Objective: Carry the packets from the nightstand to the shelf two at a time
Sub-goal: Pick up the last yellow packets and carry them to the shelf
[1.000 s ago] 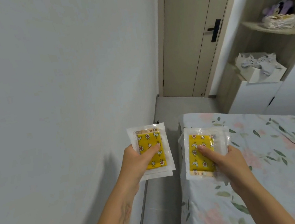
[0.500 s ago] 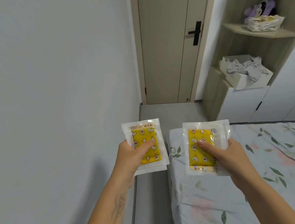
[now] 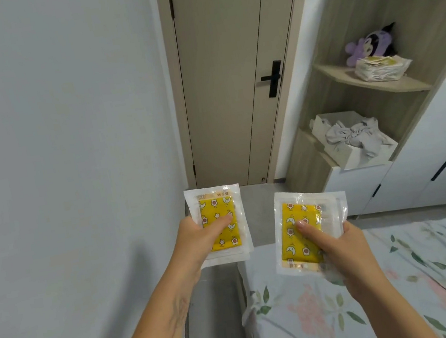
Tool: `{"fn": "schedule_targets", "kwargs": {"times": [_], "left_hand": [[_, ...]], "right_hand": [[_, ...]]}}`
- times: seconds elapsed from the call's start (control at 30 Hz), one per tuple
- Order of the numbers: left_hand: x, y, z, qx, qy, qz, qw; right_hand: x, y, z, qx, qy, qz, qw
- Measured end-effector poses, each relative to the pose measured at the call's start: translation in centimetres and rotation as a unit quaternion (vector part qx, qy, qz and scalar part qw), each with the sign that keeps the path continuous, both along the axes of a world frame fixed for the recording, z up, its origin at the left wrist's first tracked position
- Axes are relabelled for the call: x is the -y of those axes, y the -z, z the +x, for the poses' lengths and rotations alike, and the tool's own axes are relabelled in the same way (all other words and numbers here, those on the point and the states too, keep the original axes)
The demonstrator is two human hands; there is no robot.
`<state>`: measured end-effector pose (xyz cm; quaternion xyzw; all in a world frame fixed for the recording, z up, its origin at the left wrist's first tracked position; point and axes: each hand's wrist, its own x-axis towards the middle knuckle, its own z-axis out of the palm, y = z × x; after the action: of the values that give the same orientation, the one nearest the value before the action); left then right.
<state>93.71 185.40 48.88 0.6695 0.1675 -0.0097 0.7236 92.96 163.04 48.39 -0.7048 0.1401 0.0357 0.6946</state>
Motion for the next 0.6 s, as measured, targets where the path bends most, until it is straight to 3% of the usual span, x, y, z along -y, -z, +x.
{"fn": "schedule_targets", "kwargs": {"times": [0.27,0.6], "left_hand": [[2.9,3.5,15.4,-0.067,0.05,0.001,0.996],[4.7,1.8,34.9,-0.049,0.067,0.023,0.996]], "right_hand": [[2.9,1.2,13.5,-0.004,0.046,0.016,0.999],[4.7,0.2,32.8,0.011,0.047,0.034,0.998]]}}
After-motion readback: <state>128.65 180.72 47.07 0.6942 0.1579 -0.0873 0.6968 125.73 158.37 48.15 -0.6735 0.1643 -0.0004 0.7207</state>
